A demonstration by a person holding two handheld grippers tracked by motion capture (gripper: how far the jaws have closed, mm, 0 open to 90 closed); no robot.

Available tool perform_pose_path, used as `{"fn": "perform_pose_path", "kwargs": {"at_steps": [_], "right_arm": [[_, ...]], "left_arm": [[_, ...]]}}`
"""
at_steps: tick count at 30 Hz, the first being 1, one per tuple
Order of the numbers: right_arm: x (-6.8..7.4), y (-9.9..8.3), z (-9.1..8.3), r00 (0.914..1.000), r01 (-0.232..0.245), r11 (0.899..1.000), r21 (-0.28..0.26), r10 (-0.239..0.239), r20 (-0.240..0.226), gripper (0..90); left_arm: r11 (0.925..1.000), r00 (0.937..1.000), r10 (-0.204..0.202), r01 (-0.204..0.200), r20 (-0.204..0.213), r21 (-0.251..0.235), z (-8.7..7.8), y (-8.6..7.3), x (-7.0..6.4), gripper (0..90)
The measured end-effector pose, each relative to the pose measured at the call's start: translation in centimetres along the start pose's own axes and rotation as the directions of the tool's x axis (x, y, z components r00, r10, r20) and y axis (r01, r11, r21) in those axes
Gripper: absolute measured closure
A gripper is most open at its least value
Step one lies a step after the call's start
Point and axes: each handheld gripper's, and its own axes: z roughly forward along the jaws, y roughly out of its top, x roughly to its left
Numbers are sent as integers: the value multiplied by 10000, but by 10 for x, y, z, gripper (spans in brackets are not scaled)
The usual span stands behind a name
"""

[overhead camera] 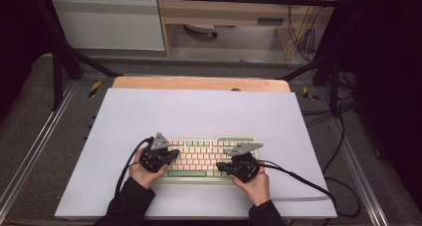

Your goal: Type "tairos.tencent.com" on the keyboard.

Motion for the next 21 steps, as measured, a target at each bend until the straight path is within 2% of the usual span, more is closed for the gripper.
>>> {"fn": "perform_pose_path", "kwargs": {"at_steps": [12, 21], "right_arm": [[-1, -1, -1, 10000, -34, 10000, 14, 34, 10, 900], [-2, -1, -3, 10000, -51, 10000, -74, 52, 30, 900]], "left_arm": [[9999, 9999, 96, -96, 72, 53, 3, -2, -2, 900], [9999, 9998, 144, -143, 118, -77, -3, -2, -3, 900]]}}
